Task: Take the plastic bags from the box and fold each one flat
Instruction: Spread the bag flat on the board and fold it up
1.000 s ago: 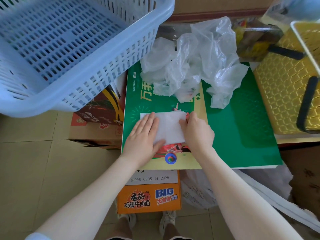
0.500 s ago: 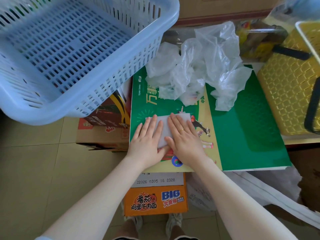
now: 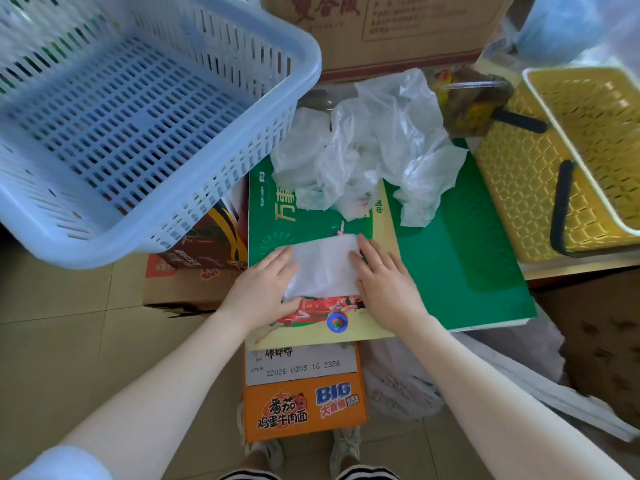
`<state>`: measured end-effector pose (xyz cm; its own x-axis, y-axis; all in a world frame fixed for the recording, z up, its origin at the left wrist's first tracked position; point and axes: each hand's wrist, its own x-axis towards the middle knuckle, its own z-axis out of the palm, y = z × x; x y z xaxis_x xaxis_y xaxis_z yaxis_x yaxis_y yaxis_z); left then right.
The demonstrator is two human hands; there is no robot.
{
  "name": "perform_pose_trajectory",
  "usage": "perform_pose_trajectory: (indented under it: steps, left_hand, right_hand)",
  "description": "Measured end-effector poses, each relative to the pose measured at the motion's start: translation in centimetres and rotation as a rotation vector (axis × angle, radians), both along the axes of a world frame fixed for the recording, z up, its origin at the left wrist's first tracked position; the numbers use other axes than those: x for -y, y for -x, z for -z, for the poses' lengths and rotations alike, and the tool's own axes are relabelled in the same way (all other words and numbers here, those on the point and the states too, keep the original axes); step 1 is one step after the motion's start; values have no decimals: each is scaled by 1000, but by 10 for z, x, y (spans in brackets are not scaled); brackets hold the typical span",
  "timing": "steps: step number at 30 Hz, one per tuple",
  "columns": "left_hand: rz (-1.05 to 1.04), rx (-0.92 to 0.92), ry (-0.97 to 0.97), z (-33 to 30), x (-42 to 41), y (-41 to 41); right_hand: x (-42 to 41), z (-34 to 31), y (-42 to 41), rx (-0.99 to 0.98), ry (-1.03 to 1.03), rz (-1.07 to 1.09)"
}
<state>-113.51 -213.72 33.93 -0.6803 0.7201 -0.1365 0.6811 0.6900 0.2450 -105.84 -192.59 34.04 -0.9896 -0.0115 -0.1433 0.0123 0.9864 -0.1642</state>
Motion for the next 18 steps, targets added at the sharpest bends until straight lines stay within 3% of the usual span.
perform_pose_trajectory:
  steps: [3,5,7,10,14,18]
  left_hand:
    - [50,61,75,-8,-1,3]
    - [57,85,60,-9,-1,2]
    - [32,74,-22,-7,-2,-2]
    - [-22,142,-294,-17,-14,-12]
    - [-134,325,-564,-56,-46,-32]
    - [-112,289,-704,-94,-80,-43]
  right_hand:
    - [4,-1,-13,25,37,-63]
    - [3,-1,-18,158,55,-35]
    - [-1,-1,-22,180,49,-2]
    - [-8,-8,-29,187,115,59]
    - [-18,-31,-42,13,333,58]
    - [-35,-73,-58,-159,669,248]
